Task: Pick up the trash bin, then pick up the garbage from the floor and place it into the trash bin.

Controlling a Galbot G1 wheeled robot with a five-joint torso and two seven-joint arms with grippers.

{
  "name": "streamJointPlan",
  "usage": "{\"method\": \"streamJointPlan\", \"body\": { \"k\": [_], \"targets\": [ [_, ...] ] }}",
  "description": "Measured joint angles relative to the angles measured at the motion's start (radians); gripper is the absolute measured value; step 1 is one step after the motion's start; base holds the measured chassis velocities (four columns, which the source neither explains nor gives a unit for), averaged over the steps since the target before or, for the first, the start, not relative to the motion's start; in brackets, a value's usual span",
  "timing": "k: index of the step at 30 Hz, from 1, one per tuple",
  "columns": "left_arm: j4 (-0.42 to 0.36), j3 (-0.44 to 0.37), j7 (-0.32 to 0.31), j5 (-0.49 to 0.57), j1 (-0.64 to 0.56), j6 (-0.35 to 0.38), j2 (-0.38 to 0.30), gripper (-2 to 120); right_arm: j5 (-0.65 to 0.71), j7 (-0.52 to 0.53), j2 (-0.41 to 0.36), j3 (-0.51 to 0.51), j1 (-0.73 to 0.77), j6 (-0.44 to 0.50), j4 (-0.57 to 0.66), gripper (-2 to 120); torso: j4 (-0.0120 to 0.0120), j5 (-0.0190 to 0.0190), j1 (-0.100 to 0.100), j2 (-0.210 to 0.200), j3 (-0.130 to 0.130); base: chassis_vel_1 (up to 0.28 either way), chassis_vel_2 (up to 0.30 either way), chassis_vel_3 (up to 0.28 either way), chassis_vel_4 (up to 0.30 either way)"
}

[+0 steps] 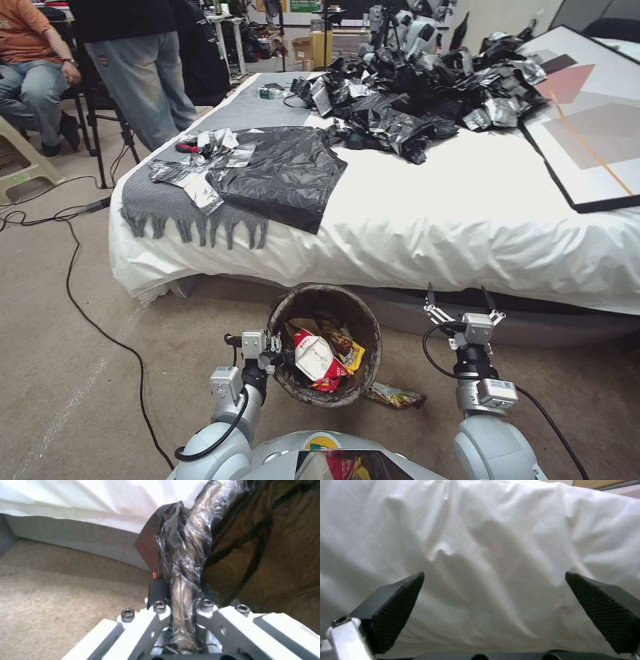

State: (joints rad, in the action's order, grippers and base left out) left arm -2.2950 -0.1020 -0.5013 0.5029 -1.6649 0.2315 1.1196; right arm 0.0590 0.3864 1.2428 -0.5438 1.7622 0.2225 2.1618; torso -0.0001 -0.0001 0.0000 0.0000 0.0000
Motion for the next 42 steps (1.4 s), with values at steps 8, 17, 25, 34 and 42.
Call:
{"method": "streamJointPlan", "body": {
  "k": [8,17,25,34,42],
  "targets": [
    [0.002,0.001,-0.001,0.001,0.006,0.0,0.0,2,-0.002,0.0,0.004,0.006,-0.003,-0.002,-0.001,100,0.0003,0.0,0.0,0.0,0.0,0.065,0.056,0.064,0.056],
    [0.014,0.005,-0.004,-0.002,0.022,0.002,0.001,2,-0.006,-0.002,0.009,0.009,-0.009,-0.002,-0.007,100,-0.0002,0.0,0.0,0.0,0.0,0.011,0.012,0.012,0.009],
    [0.023,0.007,-0.004,0.002,0.037,0.004,0.001,2,-0.006,-0.005,0.011,0.015,-0.014,-0.007,-0.017,100,0.0,0.0,0.0,0.0,0.0,0.0,0.0,0.0,0.0],
    [0.039,0.009,-0.006,0.012,0.057,0.006,0.002,2,-0.003,-0.006,0.01,0.017,-0.027,-0.011,-0.031,100,0.0001,0.0,0.0,0.0,0.0,0.0,0.0,0.0,0.0],
    [0.042,0.01,-0.007,0.015,0.063,0.007,0.003,2,-0.002,-0.006,0.01,0.018,-0.035,-0.007,-0.041,100,0.0,0.0,0.0,0.0,0.0,0.033,-0.031,-0.028,0.035]
  ]
}}
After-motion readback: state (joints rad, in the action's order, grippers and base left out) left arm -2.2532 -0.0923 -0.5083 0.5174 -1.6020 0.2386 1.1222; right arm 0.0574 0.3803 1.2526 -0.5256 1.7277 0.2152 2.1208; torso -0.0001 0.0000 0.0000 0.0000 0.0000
